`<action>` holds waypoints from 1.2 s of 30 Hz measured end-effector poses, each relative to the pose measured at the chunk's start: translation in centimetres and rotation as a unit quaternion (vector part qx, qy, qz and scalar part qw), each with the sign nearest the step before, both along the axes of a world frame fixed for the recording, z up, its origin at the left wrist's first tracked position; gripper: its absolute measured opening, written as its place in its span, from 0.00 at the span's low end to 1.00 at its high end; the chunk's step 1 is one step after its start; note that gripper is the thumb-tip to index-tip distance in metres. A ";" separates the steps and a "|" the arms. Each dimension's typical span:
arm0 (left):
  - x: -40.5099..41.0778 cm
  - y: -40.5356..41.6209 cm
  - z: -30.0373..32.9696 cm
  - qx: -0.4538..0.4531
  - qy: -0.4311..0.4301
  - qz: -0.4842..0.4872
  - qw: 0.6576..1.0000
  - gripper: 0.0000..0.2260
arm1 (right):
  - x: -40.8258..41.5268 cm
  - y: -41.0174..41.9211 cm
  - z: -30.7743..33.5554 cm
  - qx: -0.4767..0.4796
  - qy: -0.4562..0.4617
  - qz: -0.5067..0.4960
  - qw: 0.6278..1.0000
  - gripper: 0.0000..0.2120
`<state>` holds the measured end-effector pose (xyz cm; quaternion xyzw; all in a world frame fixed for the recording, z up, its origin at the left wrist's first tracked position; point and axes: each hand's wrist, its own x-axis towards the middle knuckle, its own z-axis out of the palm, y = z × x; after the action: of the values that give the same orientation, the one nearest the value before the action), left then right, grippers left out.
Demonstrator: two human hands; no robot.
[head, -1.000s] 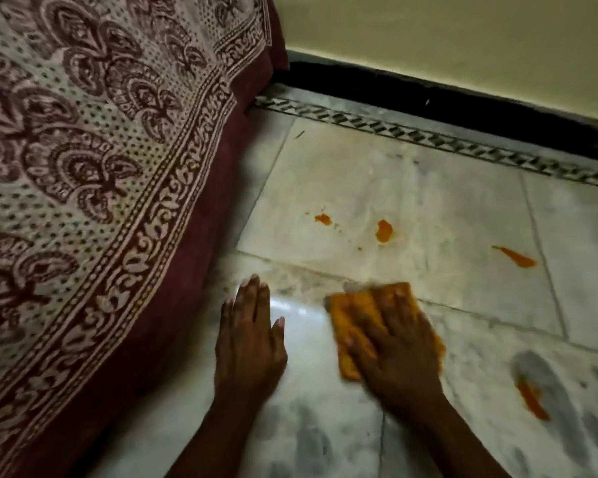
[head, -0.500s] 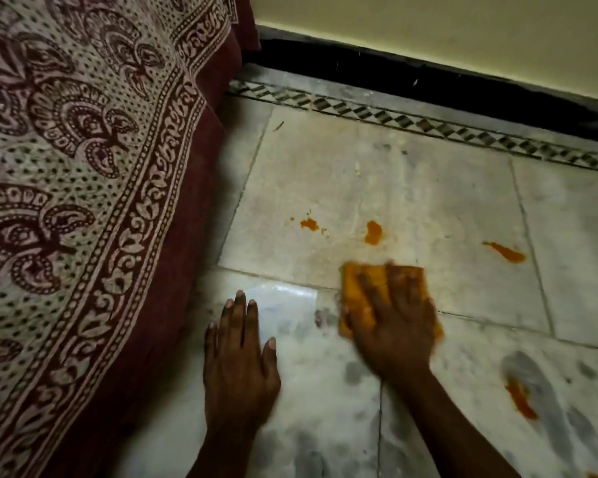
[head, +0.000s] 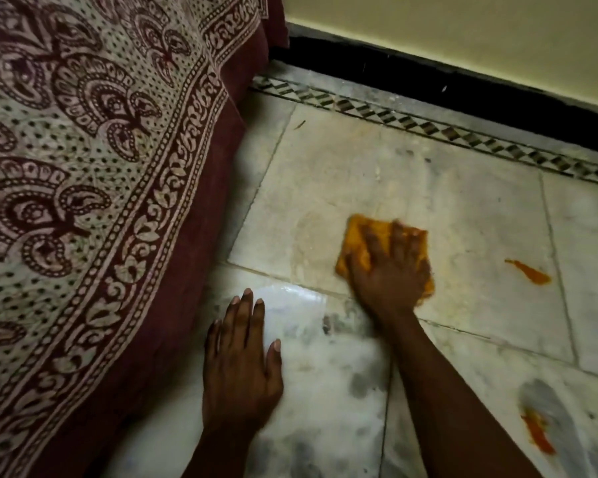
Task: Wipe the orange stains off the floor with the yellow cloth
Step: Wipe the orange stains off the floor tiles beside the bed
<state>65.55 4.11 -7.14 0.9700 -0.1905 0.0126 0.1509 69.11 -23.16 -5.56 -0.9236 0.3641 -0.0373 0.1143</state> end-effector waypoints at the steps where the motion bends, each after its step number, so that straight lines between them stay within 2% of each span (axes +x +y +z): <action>1: 0.0 0.0 0.0 -0.002 -0.003 -0.003 1.000 0.31 | 2.2 -0.4 0.5 0.022 0.000 -0.089 0.996 0.34; 2: 0.1 0.0 -0.1 -0.008 -0.007 -0.002 1.000 0.31 | 5.0 -0.3 0.8 0.045 -0.007 -0.151 0.987 0.34; 4: 0.2 0.1 0.0 -0.009 -0.015 -0.004 1.000 0.30 | 9.8 1.4 1.1 0.085 -0.017 -0.165 0.983 0.33; 5: 0.1 0.1 0.1 -0.006 -0.019 -0.003 1.000 0.30 | 11.3 2.7 0.8 0.083 -0.015 -0.117 0.989 0.32; 7: 0.0 0.2 0.2 -0.003 -0.020 -0.001 1.000 0.30 | 11.5 6.2 -0.2 0.033 -0.023 0.054 0.998 0.30; 9: 0.0 0.1 0.3 -0.004 -0.013 0.002 1.000 0.30 | 7.8 8.7 -0.5 -0.014 -0.039 0.229 0.973 0.28; 11: 0.0 0.2 0.2 -0.007 -0.008 0.004 1.000 0.30 | 1.9 8.5 -0.5 -0.034 -0.064 0.361 0.930 0.27; 13: 0.1 0.0 0.1 -0.011 -0.002 -0.001 1.000 0.30 | -2.9 5.3 -0.6 -0.057 -0.119 0.397 0.908 0.26; 14: 0.1 0.0 0.1 -0.011 0.001 0.001 1.000 0.30 | -3.5 3.1 -1.1 -0.071 -0.135 0.351 0.924 0.25; 15: 0.1 0.1 0.1 -0.010 0.002 0.002 1.000 0.30 | -3.0 1.1 -1.1 -0.083 -0.124 0.261 0.954 0.25; 16: 0.1 0.0 0.1 -0.009 0.000 0.000 1.000 0.30 | -1.5 -0.4 -1.0 -0.081 -0.087 0.131 0.984 0.27; 17: 0.1 0.0 0.1 -0.010 -0.003 -0.003 1.000 0.30 | 0.8 -1.1 -0.6 -0.045 -0.049 -0.010 0.998 0.29; 18: 0.0 -0.1 0.1 -0.010 -0.007 -0.002 1.000 0.30 | 3.5 -1.2 -0.2 0.003 -0.030 -0.117 0.993 0.32; 19: 0.1 -0.1 -0.1 -0.007 -0.011 -0.004 1.000 0.30 | 6.2 -0.6 0.2 0.043 -0.021 -0.170 0.984 0.33; 20: 0.1 -0.1 -0.1 -0.004 -0.016 -0.007 1.000 0.30 | 8.5 0.5 0.4 0.065 -0.022 -0.165 0.984 0.33; 21: 0.1 -0.1 -0.2 -0.006 -0.022 -0.007 1.000 0.30 | 10.3 2.2 0.2 0.069 -0.023 -0.107 0.992 0.33; 23: 0.1 0.0 -0.2 -0.013 -0.028 -0.006 0.999 0.30 | 11.3 6.7 -0.4 0.025 -0.027 0.076 0.996 0.30; 25: 0.1 -0.1 0.0 -0.024 -0.025 -0.002 0.999 0.30 | 8.2 10.1 -0.7 -0.035 -0.035 0.244 0.968 0.28; 27: 0.1 -0.1 -0.1 -0.035 -0.019 0.005 0.999 0.29 | 3.0 10.1 -0.7 -0.048 -0.051 0.372 0.926 0.26; 29: 0.2 -0.1 -0.2 -0.033 -0.014 0.001 0.999 0.30 | -2.1 7.2 -1.2 -0.057 -0.074 0.433 0.897 0.25; 30: 0.1 0.0 -0.2 -0.030 -0.009 0.001 1.000 0.30 | -3.5 5.4 -1.3 -0.066 -0.085 0.412 0.905 0.24; 31: 0.1 0.0 -0.2 -0.026 -0.004 0.001 1.000 0.31 | -3.7 3.5 -1.6 -0.072 -0.092 0.347 0.931 0.25; 33: 0.1 0.0 -0.1 -0.022 -0.002 0.001 1.000 0.31 | -0.6 1.0 -1.3 -0.065 -0.072 0.114 0.989 0.28; 35: 0.1 0.0 -0.1 -0.026 -0.008 -0.001 1.000 0.31 | 5.2 0.9 0.0 0.010 -0.029 -0.090 0.996 0.30; 36: 0.2 0.0 -0.2 -0.029 -0.010 -0.003 1.000 0.31 | 8.0 1.3 0.8 0.052 -0.014 -0.126 0.991 0.31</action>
<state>65.71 4.10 -7.33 0.9645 -0.1946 0.0272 0.1766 77.13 -21.84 -4.81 -0.8627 0.4769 -0.0457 0.1619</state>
